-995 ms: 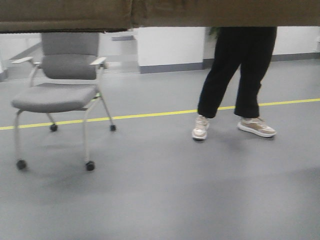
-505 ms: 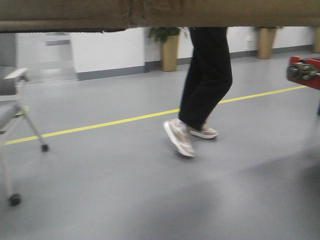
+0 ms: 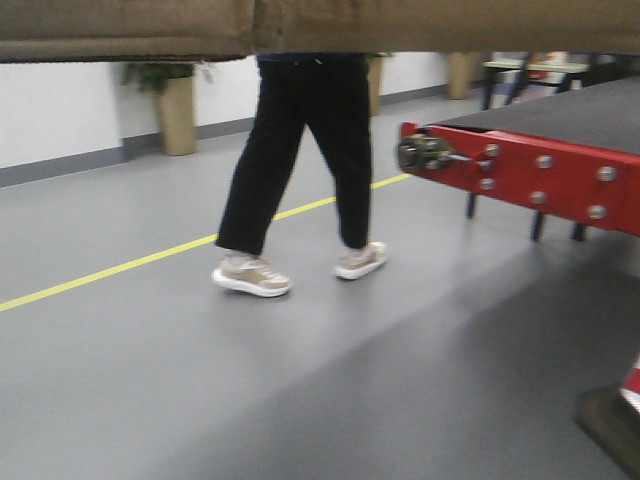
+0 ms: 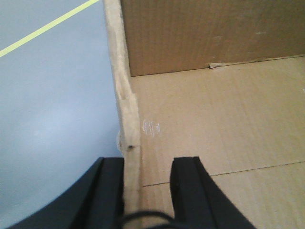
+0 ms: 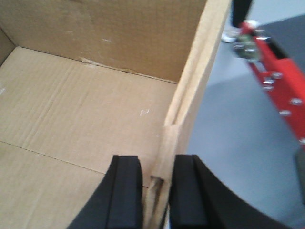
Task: Grab carton from right shelf to conveyor
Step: 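Hold the carton with both grippers while driving to the conveyor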
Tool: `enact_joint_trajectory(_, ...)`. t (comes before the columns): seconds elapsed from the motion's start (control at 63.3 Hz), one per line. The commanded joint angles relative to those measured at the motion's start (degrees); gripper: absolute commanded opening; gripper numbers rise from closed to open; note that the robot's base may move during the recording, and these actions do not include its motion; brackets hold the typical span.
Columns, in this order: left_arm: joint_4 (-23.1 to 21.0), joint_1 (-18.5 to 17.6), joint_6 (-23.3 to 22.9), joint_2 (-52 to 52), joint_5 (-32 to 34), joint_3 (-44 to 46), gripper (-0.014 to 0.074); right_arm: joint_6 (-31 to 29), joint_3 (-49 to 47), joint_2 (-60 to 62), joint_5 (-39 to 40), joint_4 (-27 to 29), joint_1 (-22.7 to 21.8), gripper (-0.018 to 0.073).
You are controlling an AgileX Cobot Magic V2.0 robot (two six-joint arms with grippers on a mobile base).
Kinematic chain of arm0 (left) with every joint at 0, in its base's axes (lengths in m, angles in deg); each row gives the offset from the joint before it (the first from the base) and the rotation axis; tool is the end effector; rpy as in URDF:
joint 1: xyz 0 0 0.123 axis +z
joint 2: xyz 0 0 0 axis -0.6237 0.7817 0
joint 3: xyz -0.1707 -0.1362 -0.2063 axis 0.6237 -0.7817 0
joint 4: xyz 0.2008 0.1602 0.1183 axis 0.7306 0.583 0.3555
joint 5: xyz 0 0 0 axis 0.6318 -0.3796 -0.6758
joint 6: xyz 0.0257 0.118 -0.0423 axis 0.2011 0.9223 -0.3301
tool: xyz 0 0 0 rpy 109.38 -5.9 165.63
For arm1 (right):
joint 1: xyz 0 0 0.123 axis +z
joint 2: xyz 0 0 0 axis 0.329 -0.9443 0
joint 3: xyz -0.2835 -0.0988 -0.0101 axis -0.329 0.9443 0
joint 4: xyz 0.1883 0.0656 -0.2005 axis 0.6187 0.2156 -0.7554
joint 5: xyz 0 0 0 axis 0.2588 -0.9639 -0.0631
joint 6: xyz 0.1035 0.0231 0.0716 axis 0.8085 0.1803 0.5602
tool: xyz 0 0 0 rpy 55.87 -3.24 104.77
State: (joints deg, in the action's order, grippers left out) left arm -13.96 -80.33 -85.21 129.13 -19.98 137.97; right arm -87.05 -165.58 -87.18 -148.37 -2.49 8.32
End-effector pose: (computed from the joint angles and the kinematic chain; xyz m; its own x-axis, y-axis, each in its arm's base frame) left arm 0.2628 -0.1458 0.5039 -0.5854 0.0264 -0.8103 0.0387 0.9992 0.0047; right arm 0.2769 0.1512 0.5028 -0.5486 -0.2118 -0.8089 -0.4610 0.8836 0.0813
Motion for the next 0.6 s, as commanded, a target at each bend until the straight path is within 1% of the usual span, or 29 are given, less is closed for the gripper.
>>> enact_joint_trajectory(0.0, -3.3, -1.5, 1.2, -0.5, 5.5, 0.4, -0.0017, -1.1, -0.4, 0.3, 4.7, 3.7, 0.7, -0.0059)
enact_joint_trajectory(0.584, -2.9, -1.5, 1.2, -0.5, 5.5, 0.4, -0.0017, -1.1, -0.4, 0.3, 4.7, 3.7, 0.7, -0.0059)
